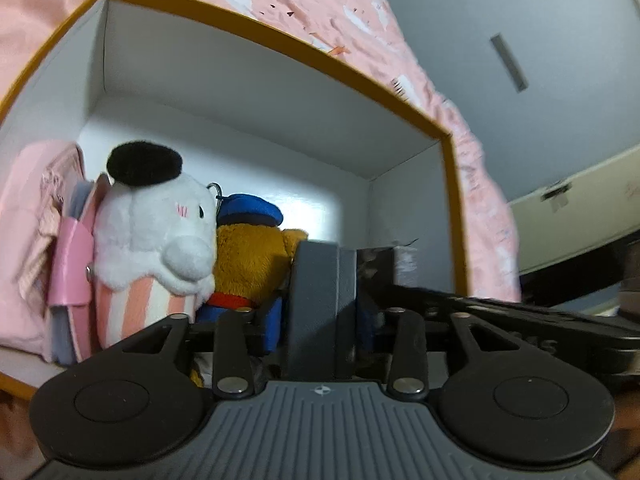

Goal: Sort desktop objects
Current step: 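Carry both boxes over the orange box, lower them inside and open the right tool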

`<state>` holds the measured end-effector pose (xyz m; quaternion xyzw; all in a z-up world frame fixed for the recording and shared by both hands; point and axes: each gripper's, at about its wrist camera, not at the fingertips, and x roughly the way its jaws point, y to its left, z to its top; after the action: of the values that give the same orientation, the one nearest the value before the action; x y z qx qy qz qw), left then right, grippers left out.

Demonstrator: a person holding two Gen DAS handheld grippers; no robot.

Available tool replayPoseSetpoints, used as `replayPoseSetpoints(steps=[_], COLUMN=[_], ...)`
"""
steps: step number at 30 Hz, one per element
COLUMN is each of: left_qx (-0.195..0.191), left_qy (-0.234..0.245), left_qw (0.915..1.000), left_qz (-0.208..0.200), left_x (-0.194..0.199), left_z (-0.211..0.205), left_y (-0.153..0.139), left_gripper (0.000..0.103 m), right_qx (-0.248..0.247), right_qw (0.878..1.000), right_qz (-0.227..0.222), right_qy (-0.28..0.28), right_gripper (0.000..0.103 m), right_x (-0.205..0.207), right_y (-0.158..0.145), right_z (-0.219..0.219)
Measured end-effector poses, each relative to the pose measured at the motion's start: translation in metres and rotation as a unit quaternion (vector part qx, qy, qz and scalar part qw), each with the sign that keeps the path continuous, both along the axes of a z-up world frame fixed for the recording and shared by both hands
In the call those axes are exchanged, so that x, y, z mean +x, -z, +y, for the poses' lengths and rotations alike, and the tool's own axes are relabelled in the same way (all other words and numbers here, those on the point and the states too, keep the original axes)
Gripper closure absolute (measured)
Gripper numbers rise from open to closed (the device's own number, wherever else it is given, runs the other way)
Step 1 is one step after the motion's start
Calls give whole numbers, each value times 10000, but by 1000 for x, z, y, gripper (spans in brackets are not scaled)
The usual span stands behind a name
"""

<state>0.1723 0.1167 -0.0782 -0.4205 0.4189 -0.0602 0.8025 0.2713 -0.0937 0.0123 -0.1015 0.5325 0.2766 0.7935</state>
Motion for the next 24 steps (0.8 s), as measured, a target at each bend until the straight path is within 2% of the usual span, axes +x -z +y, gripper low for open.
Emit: replayPoseSetpoints(steps=[2, 6, 9, 13, 17, 24], left_qx=[-124, -41, 1, 339, 356, 368], left_qy=[-37, 14, -90, -222, -315, -239], left_qw=[9999, 10000, 9999, 9989, 9984, 9985], left_qz=[-20, -57, -76, -227, -318, -327], left_x=[-1, 1, 0, -9, -13, -16], left_z=[3, 3, 5, 6, 9, 11], left_y=[1, 1, 1, -11, -17, -13], left_gripper=[53, 61, 62, 62, 62, 62], right_qx=[-123, -396, -671, -1060, -1215, -1396], right_qw=[9998, 9985, 9962, 9913, 9887, 9842], right_qz=[54, 79, 119, 184, 349, 253], right_qy=[-125, -360, -540, -754, -803, -1061], right_gripper=[77, 77, 77, 76, 76, 76], right_x=[2, 2, 5, 10, 22, 22], right_y=[1, 3, 6, 12, 11, 1], right_z=[4, 15, 25, 41, 50, 55])
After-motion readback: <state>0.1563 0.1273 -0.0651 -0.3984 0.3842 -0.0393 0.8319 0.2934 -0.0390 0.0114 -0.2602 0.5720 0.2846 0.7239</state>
